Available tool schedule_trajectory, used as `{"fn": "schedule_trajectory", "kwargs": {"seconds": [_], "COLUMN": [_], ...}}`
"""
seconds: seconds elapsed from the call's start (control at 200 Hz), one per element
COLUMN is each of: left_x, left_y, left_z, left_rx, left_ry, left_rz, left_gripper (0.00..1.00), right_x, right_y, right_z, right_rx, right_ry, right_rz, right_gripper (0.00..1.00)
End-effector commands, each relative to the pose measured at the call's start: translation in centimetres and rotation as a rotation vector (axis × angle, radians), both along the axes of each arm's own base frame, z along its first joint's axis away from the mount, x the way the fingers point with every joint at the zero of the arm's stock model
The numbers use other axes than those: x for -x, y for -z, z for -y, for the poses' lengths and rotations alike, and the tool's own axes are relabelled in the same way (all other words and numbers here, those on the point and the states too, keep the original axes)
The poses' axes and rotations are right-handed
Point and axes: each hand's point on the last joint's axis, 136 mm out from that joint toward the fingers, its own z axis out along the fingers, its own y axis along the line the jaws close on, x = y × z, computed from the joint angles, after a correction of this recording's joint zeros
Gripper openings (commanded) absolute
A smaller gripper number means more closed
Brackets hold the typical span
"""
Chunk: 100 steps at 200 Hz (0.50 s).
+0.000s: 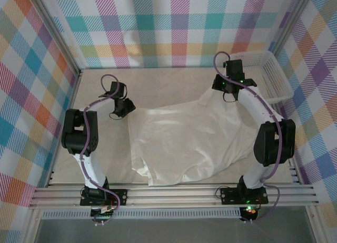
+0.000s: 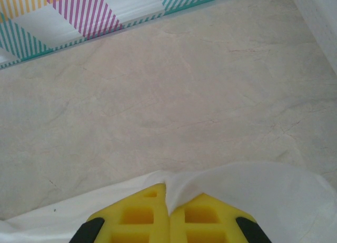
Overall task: Fold the inside-out t-shirt
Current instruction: Flatten out the T-shirt at the center of the table.
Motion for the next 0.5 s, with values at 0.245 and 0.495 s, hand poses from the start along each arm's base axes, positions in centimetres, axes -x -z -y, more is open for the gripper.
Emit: {"fn": "schedule_trajectory", "kwargs": {"seconds": [0.245,0.495], "left_x": [-0.97,-0.95], "left_y": [0.10,0.62], "left_z": [0.12,0.49], "left_rx": [0.029,0.049], "left_ry": [-0.005,0.006], "left_rz": [0.019,0.004], "left_gripper": [0.22,0.14], "right_x": [-0.22,-0.18], "right_y": [-2.29,-2.15], "right_z": [-0.17,-0.14], "right_rx": [-0.021,-0.018], "right_ry": [-0.005,-0.005], "right_rz": [0.052,0.050], "right_gripper": [0.00,0.00]}}
